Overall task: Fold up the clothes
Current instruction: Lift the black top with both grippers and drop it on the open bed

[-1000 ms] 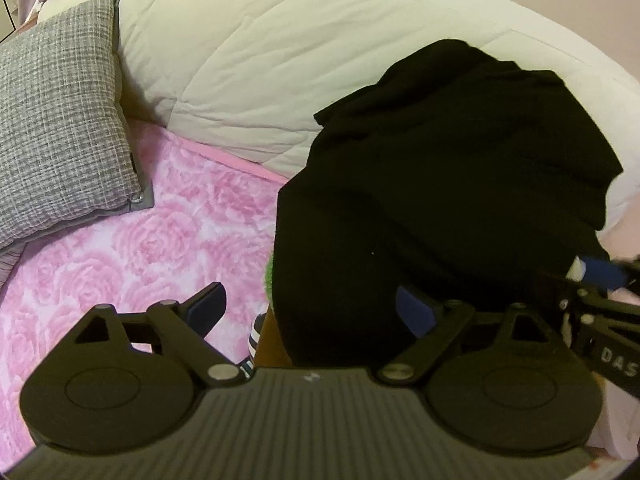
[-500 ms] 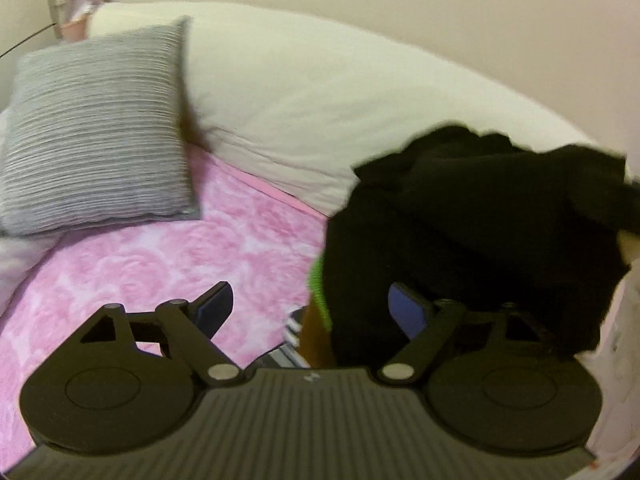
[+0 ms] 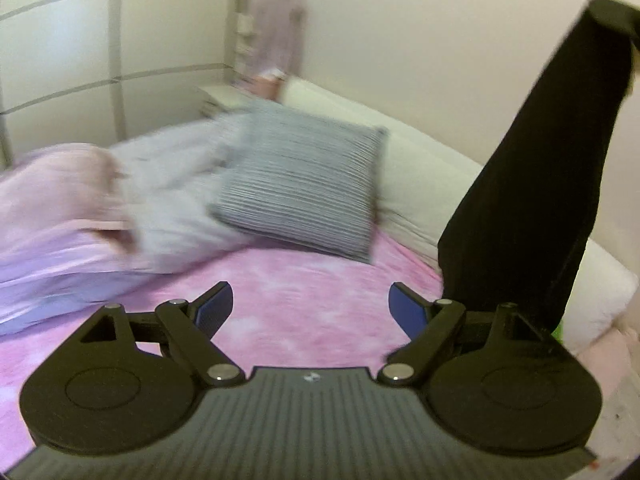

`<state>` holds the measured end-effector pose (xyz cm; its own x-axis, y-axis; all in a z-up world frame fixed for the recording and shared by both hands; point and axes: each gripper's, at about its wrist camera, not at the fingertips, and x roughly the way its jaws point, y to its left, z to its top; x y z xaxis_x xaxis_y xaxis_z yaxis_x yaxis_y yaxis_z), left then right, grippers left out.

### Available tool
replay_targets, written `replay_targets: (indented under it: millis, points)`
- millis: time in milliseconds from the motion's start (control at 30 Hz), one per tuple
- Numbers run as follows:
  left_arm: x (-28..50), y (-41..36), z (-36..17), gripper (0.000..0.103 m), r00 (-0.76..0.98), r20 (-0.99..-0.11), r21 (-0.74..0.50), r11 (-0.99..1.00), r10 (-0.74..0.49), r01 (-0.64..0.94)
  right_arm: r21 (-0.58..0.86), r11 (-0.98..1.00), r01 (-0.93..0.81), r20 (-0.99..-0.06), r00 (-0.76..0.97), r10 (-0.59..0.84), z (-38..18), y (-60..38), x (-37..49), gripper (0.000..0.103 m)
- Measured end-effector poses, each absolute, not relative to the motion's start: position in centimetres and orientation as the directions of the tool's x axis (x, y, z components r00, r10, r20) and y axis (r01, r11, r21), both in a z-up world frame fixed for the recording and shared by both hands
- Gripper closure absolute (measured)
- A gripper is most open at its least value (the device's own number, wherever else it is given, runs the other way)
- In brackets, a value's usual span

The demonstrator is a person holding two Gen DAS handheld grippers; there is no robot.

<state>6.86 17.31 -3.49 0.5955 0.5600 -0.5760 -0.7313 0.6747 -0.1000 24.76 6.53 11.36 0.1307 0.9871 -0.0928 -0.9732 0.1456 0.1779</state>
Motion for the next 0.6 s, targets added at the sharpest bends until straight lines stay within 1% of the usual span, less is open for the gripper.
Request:
replay_targets:
  millis: [167, 267, 333, 367, 400, 433, 467, 500, 533, 600]
  points:
    - [-5.5, 15.0, -0.1, 0.020, 0.518, -0.530, -0.081, 0.568, 0.672, -0.819, 0.221, 0.022, -0.975, 0.080, 0.040, 0.996, 16.8, 6.8, 16.0, 0.103]
    - [-12.7, 13.1, 1.4, 0.020, 0.462, -0.509, -0.071, 0.499, 0.726, -0.863, 0.266, -0.079, -0.961, 0.129, -0.046, 0.991, 19.3, 7.2, 10.7, 0.103]
    - [-17.2, 11.7, 1.9, 0.020, 0.410, -0.506, -0.056, 0.446, 0.758, -0.893, 0.283, -0.132, -0.950, 0.122, -0.101, 0.987, 20.0, 8.0, 7.3, 0.103]
    - [-18.9, 11.2, 1.9, 0.020, 0.384, -0.508, -0.047, 0.420, 0.771, -0.906, 0.279, -0.157, -0.947, 0.080, -0.140, 0.987, 20.2, 8.9, 5.2, 0.102]
    - [-20.6, 10.6, 1.9, 0.019, 0.355, -0.512, -0.037, 0.392, 0.782, -0.919, 0.267, -0.186, -0.946, 0.011, -0.190, 0.982, 20.2, 10.1, 3.2, 0.100]
    - [-23.0, 9.8, 1.8, 0.019, 0.316, -0.524, -0.025, 0.356, 0.791, -0.934, 0.255, -0.228, -0.940, -0.087, -0.257, 0.962, 19.6, 11.8, 1.2, 0.096]
    - [-24.5, 9.2, 1.6, 0.019, 0.285, -0.539, -0.016, 0.329, 0.793, -0.944, 0.251, -0.267, -0.930, -0.215, -0.322, 0.922, 18.7, 13.8, -1.1, 0.089]
    - [-25.9, 8.8, 1.2, 0.019, 0.255, -0.554, -0.007, 0.303, 0.792, -0.953, 0.264, -0.287, -0.921, -0.305, -0.362, 0.881, 17.4, 14.9, -2.7, 0.085]
    - [-27.6, 8.1, 0.5, 0.019, 0.210, -0.576, 0.006, 0.261, 0.790, -0.965, 0.285, -0.301, -0.910, -0.362, -0.392, 0.846, 15.7, 15.7, -4.3, 0.083]
    - [-30.5, 6.8, -0.6, 0.019, 0.146, -0.614, 0.014, 0.196, 0.776, -0.980, 0.305, -0.304, -0.903, -0.434, -0.416, 0.799, 12.6, 15.7, -6.4, 0.077]
